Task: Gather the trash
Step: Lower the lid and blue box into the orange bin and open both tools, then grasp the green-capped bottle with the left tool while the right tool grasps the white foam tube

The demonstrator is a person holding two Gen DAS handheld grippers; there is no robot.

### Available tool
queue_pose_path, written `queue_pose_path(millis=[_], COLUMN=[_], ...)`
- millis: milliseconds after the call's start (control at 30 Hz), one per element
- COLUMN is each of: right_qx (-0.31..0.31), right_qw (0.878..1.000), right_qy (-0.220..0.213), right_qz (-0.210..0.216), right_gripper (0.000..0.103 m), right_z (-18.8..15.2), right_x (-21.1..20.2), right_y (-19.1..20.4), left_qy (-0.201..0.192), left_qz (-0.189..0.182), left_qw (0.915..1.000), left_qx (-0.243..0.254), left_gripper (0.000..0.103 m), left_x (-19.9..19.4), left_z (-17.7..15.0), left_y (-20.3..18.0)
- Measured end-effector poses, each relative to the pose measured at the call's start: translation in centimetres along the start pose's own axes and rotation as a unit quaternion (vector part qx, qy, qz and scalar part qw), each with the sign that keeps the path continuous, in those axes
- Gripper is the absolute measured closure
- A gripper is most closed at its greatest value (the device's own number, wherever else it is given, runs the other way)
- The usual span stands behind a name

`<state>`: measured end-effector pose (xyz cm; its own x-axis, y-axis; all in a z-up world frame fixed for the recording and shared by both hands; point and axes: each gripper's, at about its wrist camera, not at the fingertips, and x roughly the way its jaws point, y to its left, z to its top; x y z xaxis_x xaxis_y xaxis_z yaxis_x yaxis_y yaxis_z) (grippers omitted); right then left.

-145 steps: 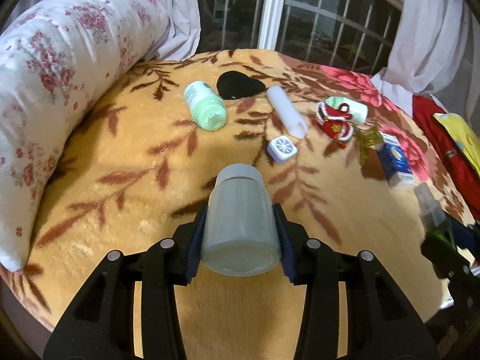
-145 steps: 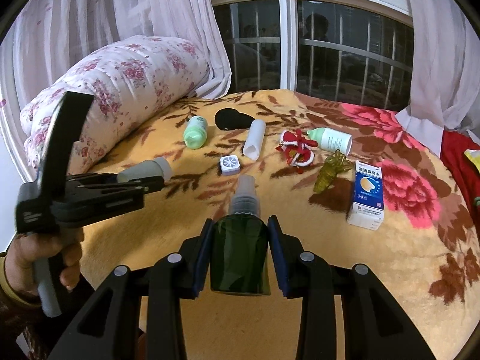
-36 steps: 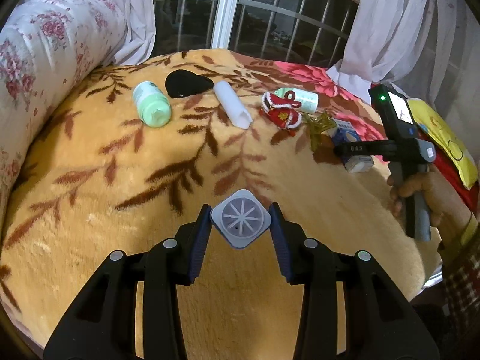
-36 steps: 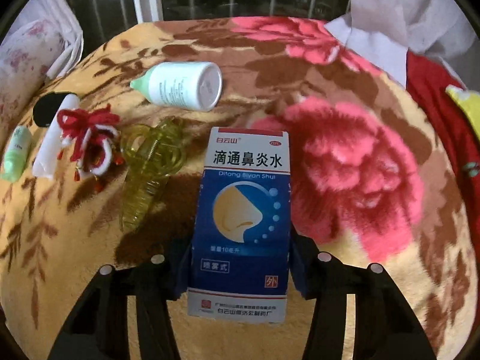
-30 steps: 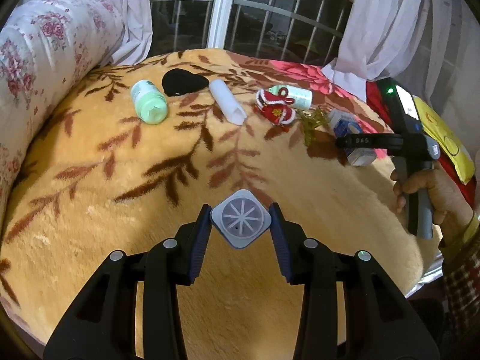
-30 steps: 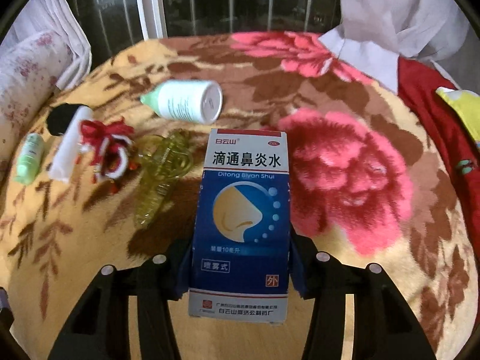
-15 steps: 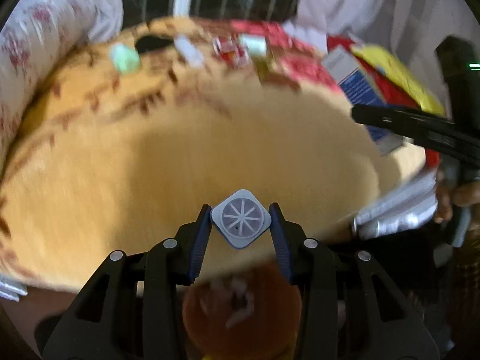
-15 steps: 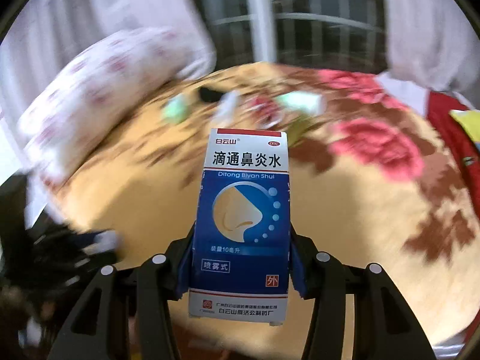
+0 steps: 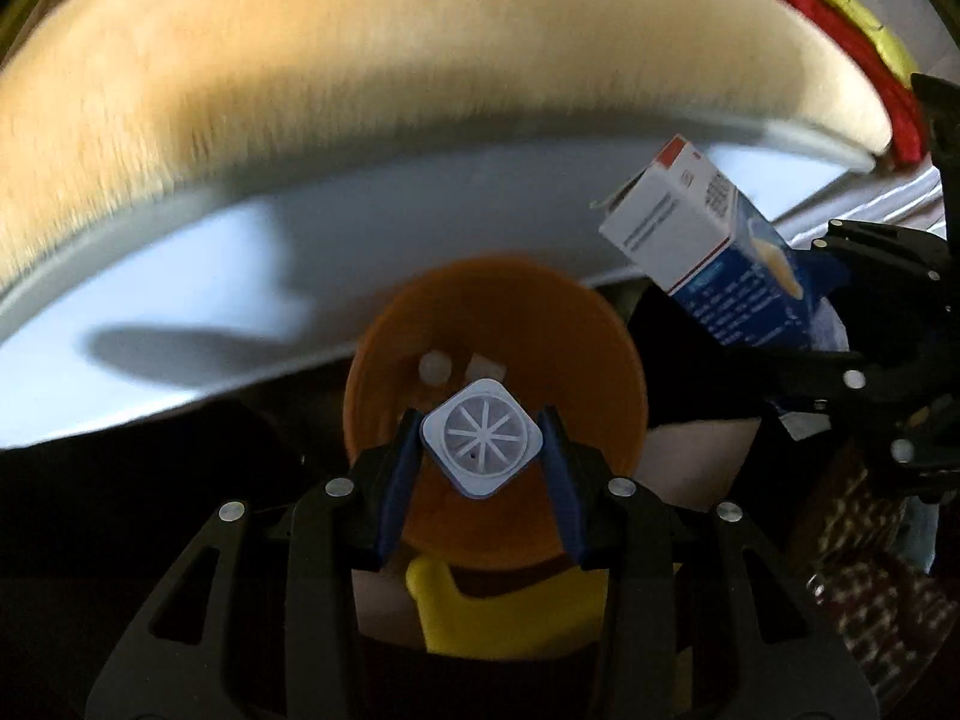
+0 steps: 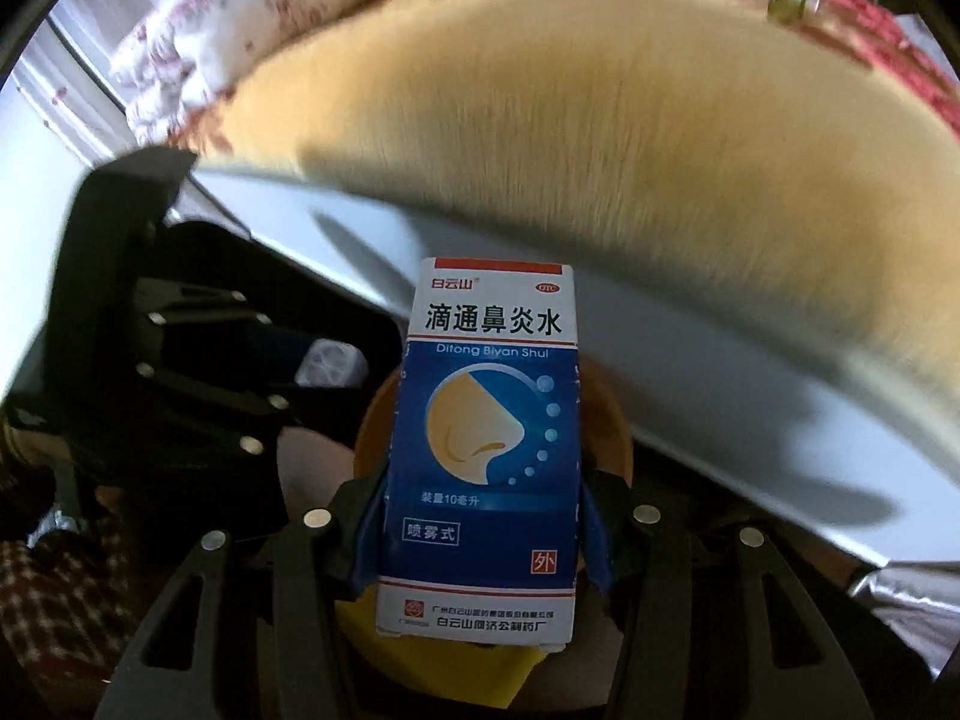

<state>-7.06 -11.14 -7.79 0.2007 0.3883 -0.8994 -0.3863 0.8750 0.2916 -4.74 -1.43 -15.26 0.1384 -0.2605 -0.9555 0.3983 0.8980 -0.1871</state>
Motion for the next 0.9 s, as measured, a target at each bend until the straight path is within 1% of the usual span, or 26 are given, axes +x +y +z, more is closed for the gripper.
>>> queue_pose_path(millis=[67,100,133,167,200,267,400,500,567,667,767,833,900], right_qx=[0.001,0.003,0.005,0.007,0.008,0.011,0.018,0.023,0.026,0.031,0.031,0.028,0.022], right_qw=[1.000,1.000,1.000,1.000,1.000,1.000,0.999,0.998,0.996,0.991,0.983,0.976,0.970], right_qy=[0.011,0.020,0.022,0.019,0.016,0.006,-0.032,-0.063,-0.090,-0.130,-0.179,-0.209,-0.235], right_qz=[0.008,0.015,0.013,0.010,0.013,0.018,0.005,-0.002,-0.008,-0.012,-0.031,-0.051,-0.064], right_gripper=[0.050,0.049,0.042,0.038,0.038,0.036,0.035,0.035,0.035,0.035,0.034,0.033,0.032], right_z=[-0.3,-0.4,-0.5,-0.5,-0.5,-0.4,0.5,1.3,2.0,3.3,4.7,5.5,6.2], right_x=[1.1,1.8,2.2,2.3,2.1,1.6,-0.7,-2.7,-4.4,-6.6,-9.0,-10.6,-11.8], right_y=[0.0,0.0,0.0,-0.1,-0.2,-0.4,-1.0,-1.7,-2.3,-3.1,-3.7,-3.9,-4.1], left_qy=[0.014,0.017,0.017,0.016,0.016,0.014,-0.009,-0.043,-0.075,-0.129,-0.177,-0.207,-0.238], left_qz=[0.001,0.008,0.016,0.018,0.017,0.020,0.018,0.014,0.011,0.012,0.023,0.031,0.043], left_qw=[0.9999,0.9998,0.9997,0.9997,0.9997,0.9997,0.9997,0.9989,0.9970,0.9913,0.9830,0.9761,0.9669], left_qx=[-0.004,-0.004,-0.004,-0.004,-0.004,-0.005,-0.012,-0.013,-0.015,-0.024,-0.045,-0.060,-0.083], left_gripper=[0.046,0.043,0.039,0.039,0.039,0.037,0.037,0.037,0.037,0.037,0.037,0.037,0.037], left_x=[0.4,0.6,0.6,0.5,0.5,0.3,-0.8,-2.3,-3.9,-6.6,-9.4,-11.2,-12.9], left_z=[-0.4,-0.6,-0.7,-0.7,-0.1,-0.1,-0.1,0.2,0.9,2.7,5.2,7.5,10.2], left_y=[0.2,0.2,0.2,0.1,0.0,0.0,0.4,0.5,0.7,1.2,2.4,3.9,5.4])
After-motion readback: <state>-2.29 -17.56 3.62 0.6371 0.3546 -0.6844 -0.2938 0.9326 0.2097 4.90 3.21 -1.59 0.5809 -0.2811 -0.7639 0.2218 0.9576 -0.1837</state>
